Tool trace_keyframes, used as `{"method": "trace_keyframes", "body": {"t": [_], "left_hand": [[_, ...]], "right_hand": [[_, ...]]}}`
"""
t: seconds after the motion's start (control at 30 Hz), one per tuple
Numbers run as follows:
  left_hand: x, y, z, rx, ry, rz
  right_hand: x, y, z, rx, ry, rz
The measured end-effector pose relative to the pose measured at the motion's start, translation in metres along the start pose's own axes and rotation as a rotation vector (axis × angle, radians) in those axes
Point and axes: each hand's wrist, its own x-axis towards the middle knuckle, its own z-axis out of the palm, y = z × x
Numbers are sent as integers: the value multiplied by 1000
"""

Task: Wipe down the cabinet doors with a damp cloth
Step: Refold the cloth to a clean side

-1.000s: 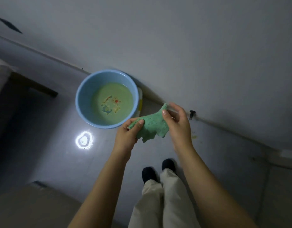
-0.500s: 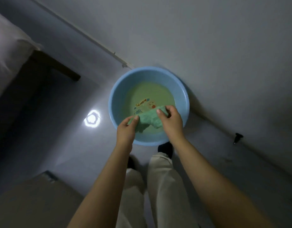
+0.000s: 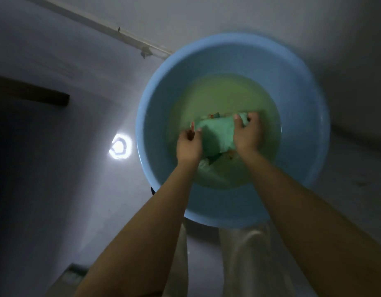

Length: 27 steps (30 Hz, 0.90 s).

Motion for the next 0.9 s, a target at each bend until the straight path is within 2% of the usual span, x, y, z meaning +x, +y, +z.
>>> {"method": "trace_keyframes", "body": {"t": [0.07,0.13,0.17,0.2,0.27,0.3,0.4,0.5,0.6,0.77,0.83,0.9], "left_hand": [[5,1,5,-44,-1,-56],[5,10,10,-214,-39,-180],[2,16,12,-325,-91,-280],[-1,20,13,-422,-149,-367],[-5,23,15,-417,-211,-421],[-8,26,15,-383,-239,-410],[-15,37,16,-363,-331,-373],[-20,41,17,-316,-339,-254],[-28,43,23,-247,-265,-128],[-33,44,26,-285,-148,-290],[-35,41,28,-276,-93,-285],[-36,39,29,-253,-23,-223]], "right_hand": [[-9,-4,16,-62,160,-132],[-28,2,36,-146,53,-369],[-36,7,40,-119,-60,-368],[-40,8,40,-37,-110,-258],[-42,12,38,124,-45,69],[-43,9,33,180,-54,128],[-65,-17,17,293,-175,48],[-83,-34,0,392,-110,0],[-78,-42,-7,382,-46,-69],[-41,-28,1,148,-157,-124],[-32,-20,8,39,-211,-104],[-20,-13,11,-23,-159,-21]]}}
